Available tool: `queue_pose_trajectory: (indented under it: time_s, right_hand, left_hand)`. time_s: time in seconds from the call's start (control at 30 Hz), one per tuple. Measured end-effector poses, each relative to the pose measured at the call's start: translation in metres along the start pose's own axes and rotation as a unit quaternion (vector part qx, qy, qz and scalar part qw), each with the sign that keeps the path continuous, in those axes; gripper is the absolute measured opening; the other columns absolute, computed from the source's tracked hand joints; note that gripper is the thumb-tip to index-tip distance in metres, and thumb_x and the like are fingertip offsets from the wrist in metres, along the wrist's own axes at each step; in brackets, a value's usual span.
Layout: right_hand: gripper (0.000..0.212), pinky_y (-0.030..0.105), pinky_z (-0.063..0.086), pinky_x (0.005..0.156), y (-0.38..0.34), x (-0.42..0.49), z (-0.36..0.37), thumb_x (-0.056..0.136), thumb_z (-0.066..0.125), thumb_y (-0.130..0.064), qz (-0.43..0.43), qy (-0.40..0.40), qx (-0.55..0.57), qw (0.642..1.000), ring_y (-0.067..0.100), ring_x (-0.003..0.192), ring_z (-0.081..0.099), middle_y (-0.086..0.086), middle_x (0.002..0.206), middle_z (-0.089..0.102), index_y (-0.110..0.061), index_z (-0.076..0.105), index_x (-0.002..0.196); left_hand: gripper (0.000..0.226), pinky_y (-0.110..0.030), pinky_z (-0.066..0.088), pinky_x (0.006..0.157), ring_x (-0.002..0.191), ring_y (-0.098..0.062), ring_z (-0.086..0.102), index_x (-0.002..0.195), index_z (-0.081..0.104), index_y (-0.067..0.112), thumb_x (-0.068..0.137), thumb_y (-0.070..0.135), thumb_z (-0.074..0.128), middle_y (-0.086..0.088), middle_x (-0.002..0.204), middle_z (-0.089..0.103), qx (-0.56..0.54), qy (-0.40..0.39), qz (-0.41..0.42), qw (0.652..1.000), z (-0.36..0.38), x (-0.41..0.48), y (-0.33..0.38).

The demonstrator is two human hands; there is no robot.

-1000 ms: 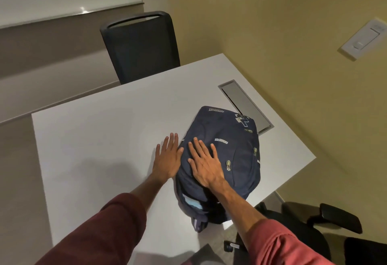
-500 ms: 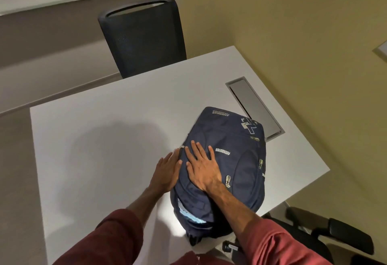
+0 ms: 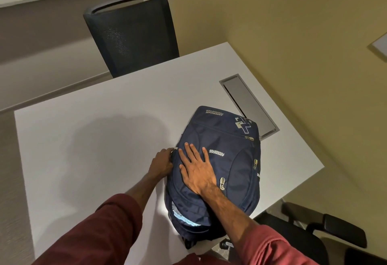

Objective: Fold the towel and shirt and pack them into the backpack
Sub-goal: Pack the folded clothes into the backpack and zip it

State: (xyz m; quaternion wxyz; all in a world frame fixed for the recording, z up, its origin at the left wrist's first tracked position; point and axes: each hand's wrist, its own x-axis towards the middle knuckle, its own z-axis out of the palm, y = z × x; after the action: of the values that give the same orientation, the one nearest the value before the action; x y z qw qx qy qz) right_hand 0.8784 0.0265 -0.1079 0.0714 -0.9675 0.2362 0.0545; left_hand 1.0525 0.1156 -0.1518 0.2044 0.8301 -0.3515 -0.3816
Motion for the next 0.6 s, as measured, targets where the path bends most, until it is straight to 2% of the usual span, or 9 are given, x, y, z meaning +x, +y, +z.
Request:
queue_pose_trajectory:
  time_s: [0.07, 0.23, 0.37, 0.5, 0.6]
  right_hand:
    - [0.063, 0.062, 0.012, 0.13, 0.0, 0.0, 0.001, 0.112, 0.024, -0.047, 0.0, -0.003, -0.002, 1.0, 0.025, 0.164, 0.018, 0.008, 0.178, 0.017, -0.02, 0.027, 0.17]
    - [0.064, 0.062, 0.011, 0.13, 0.001, 0.001, 0.003, 0.112, 0.023, -0.048, 0.001, -0.009, -0.005, 1.0, 0.026, 0.165, 0.015, 0.009, 0.179, 0.014, -0.02, 0.027, 0.17]
    - [0.064, 0.062, 0.01, 0.13, 0.0, 0.001, 0.004, 0.112, 0.024, -0.048, 0.005, -0.012, -0.005, 1.0, 0.026, 0.165, 0.014, 0.009, 0.179, 0.013, -0.02, 0.027, 0.17]
    - [0.064, 0.062, 0.01, 0.131, 0.0, 0.001, 0.004, 0.113, 0.025, -0.049, 0.005, -0.017, -0.003, 1.0, 0.026, 0.165, 0.014, 0.009, 0.179, 0.014, -0.02, 0.028, 0.169]
    - [0.064, 0.062, 0.01, 0.131, 0.0, 0.001, 0.003, 0.113, 0.026, -0.049, 0.005, -0.017, -0.003, 1.0, 0.026, 0.165, 0.015, 0.009, 0.178, 0.015, -0.02, 0.029, 0.169]
  left_hand:
    - [0.063, -0.052, 0.055, 0.102, 0.117, -0.035, 0.065, 0.142, 0.06, 0.014, 0.086, 0.041, 0.05, -0.015, 0.13, 0.062, 0.004, -0.007, -0.017, 1.0, 0.001, 0.004, -0.001]
    - [0.026, -0.051, 0.057, 0.095, 0.107, -0.033, 0.065, 0.122, 0.058, 0.011, 0.104, 0.03, 0.059, -0.014, 0.123, 0.064, 0.039, -0.007, -0.03, 0.999, 0.004, 0.016, -0.01]
    - [0.022, -0.048, 0.059, 0.088, 0.097, -0.034, 0.068, 0.118, 0.056, 0.014, 0.106, 0.032, 0.054, -0.012, 0.114, 0.072, 0.067, -0.003, -0.013, 0.998, 0.001, 0.016, -0.013]
    - [0.019, -0.046, 0.058, 0.08, 0.092, -0.038, 0.069, 0.12, 0.055, 0.007, 0.103, 0.014, 0.056, -0.017, 0.109, 0.073, 0.096, 0.001, 0.004, 0.995, -0.003, 0.015, -0.01]
    - [0.024, -0.043, 0.059, 0.08, 0.095, -0.036, 0.071, 0.126, 0.058, 0.008, 0.103, 0.016, 0.059, -0.015, 0.112, 0.074, 0.117, 0.0, 0.024, 0.993, -0.006, 0.016, -0.008]
